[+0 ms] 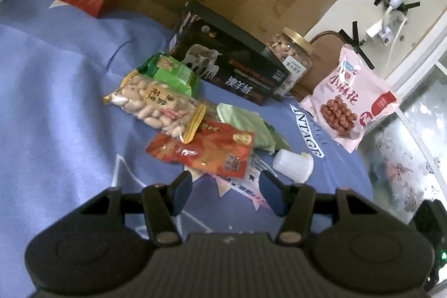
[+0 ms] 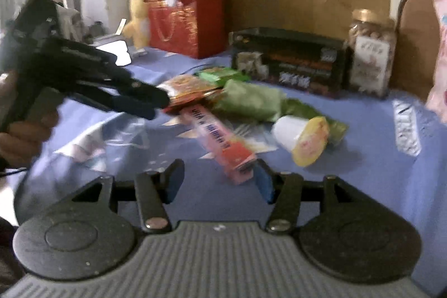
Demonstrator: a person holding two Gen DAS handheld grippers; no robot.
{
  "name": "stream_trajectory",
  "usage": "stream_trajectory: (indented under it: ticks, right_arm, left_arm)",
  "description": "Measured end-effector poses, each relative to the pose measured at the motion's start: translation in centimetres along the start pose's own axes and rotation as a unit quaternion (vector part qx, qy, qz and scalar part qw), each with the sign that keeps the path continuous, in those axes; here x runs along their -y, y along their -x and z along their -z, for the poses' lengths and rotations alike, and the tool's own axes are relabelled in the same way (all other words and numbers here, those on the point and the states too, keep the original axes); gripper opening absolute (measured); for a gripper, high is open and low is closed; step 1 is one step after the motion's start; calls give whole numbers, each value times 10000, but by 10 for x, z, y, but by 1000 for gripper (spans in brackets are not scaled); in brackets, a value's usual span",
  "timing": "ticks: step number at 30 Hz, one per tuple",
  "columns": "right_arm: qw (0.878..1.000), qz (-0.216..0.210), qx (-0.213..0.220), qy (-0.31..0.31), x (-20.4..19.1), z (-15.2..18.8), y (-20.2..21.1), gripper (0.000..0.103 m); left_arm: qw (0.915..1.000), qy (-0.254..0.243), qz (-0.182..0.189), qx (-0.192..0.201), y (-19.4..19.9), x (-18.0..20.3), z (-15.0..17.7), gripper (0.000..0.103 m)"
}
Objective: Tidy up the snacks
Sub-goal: 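Grasp the pink UHA candy box with the left gripper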
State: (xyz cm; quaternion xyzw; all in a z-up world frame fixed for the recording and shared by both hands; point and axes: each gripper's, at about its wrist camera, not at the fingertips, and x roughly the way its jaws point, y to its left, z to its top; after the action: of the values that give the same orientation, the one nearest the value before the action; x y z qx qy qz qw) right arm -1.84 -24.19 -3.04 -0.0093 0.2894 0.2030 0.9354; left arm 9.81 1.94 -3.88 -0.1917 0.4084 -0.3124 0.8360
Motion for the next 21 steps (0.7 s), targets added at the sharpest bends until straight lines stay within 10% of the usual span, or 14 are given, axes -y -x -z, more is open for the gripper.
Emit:
stream_trajectory:
  ticks: [3, 5, 8, 21]
  right_arm:
    - [9998, -82, 36, -190, 10, -6, -16, 60]
    - [9998, -85, -135, -116, 6, -5, -24, 36]
    - [9992, -239, -272, -167, 8, 0, -12, 28]
    - [9944, 970, -141, -398, 52, 55, 84, 51]
  left_arm:
    - [9999, 27, 38, -111, -5, 2, 1, 60]
    - [9998, -20, 50, -165, -7, 7, 2, 60]
    - [9995, -194, 130, -212, -9, 17, 5, 64]
    - [9884, -1331, 200, -709, -51, 91, 19, 67]
